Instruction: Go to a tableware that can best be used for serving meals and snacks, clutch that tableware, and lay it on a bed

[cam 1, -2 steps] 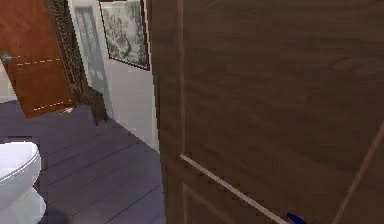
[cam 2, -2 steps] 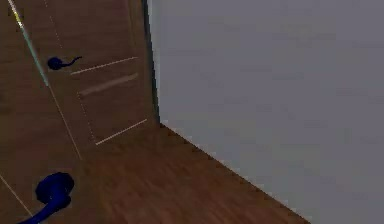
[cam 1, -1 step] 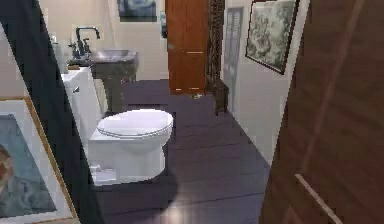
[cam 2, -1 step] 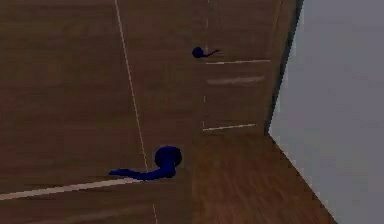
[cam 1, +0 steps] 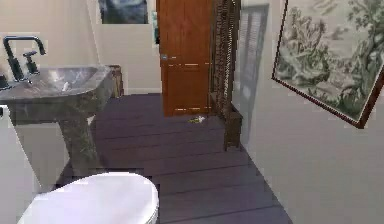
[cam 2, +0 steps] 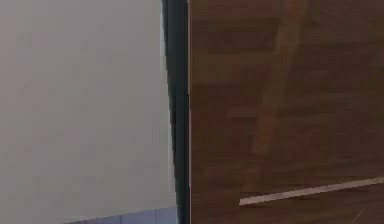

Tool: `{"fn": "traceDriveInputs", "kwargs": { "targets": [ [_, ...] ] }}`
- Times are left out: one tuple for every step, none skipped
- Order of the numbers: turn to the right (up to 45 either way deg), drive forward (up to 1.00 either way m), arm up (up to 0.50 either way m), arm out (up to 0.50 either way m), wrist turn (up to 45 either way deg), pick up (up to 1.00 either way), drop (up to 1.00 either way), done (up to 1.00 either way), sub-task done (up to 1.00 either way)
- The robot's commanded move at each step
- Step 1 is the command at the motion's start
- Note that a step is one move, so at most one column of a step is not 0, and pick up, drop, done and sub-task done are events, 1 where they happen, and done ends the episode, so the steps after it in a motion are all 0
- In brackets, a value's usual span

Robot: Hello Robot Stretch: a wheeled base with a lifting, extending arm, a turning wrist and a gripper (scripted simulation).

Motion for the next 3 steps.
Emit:
{"fn": "traceDriveInputs", "kwargs": {
  "targets": [
    [33.0,0.0,0.0,0.0,0.0,0.0,0.0,0.0,0.0],
    [0.0,0.6,0.0,0.0,0.0,0.0,0.0,0.0,0.0],
    [27.0,0.0,0.0,0.0,0.0,0.0,0.0,0.0,0.0]
  ]
}}
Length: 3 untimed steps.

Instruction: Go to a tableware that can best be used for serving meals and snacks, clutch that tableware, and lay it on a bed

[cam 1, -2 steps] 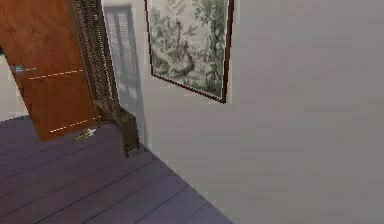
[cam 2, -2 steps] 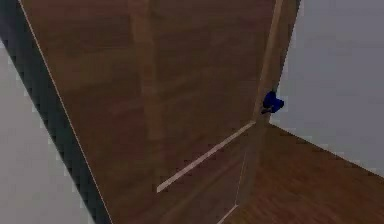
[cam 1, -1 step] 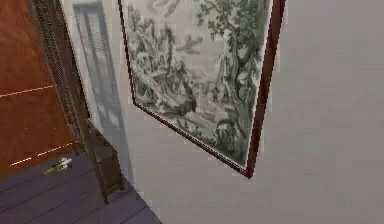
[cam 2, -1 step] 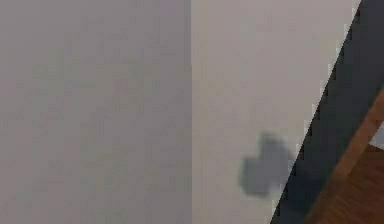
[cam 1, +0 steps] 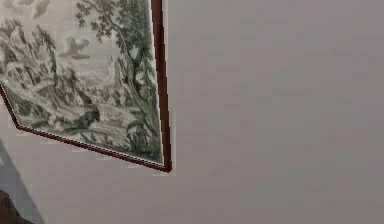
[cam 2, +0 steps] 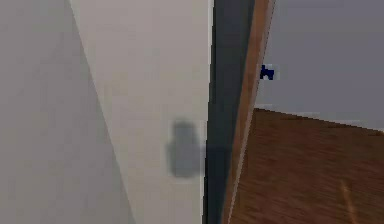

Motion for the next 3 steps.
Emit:
{"fn": "traceDriveInputs", "kwargs": {
  "targets": [
    [0.0,0.05,0.0,0.0,0.0,0.0,0.0,0.0,0.0],
    [-45.0,0.0,0.0,0.0,0.0,0.0,0.0,0.0,0.0],
    [-45.0,0.0,0.0,0.0,0.0,0.0,0.0,0.0,0.0]
  ]
}}
